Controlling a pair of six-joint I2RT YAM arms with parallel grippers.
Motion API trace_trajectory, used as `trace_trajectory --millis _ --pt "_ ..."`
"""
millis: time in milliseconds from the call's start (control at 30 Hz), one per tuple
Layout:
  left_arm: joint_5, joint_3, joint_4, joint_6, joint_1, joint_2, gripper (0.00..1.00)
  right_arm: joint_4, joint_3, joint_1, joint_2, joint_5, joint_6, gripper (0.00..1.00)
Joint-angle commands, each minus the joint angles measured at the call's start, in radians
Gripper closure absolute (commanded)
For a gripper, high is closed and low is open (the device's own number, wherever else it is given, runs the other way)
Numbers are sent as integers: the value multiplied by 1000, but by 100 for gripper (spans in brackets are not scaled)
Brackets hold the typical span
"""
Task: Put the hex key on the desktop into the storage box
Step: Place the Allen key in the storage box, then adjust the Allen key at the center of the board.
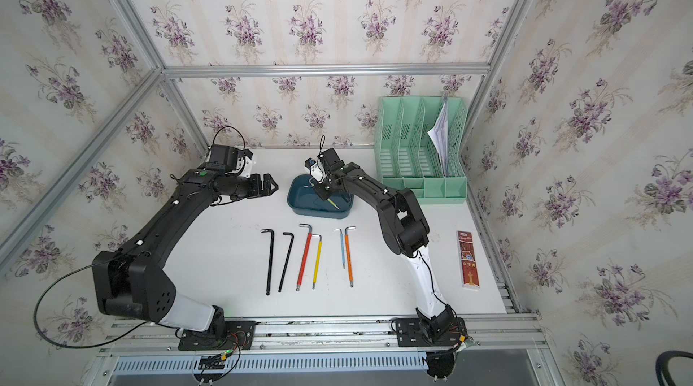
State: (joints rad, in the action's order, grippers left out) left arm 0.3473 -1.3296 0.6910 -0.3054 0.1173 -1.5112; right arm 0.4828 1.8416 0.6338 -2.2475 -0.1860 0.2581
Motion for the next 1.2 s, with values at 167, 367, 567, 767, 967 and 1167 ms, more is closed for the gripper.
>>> trace_trajectory --millis 167,367,567,767,967,1167 --pt "68 -3 -27 -20 -15 5 1 -26 -34 13 49 32 -57 54" --pt "85 46 -94 -14 -22 85 1 -94 -149 12 200 104 -201 48" --pt "61 56 -119 33 -23 70 1 -210 -391 12 414 140 -404 47" --pt "80 50 -143 53 -22 81 1 -218 -538 11 534 149 -496 48" --pt "84 133 -202 88 7 183 1 -211 -597 12 596 88 -638 48" --pt "141 57 -137 83 15 121 1 -283 -798 12 697 141 -764 50"
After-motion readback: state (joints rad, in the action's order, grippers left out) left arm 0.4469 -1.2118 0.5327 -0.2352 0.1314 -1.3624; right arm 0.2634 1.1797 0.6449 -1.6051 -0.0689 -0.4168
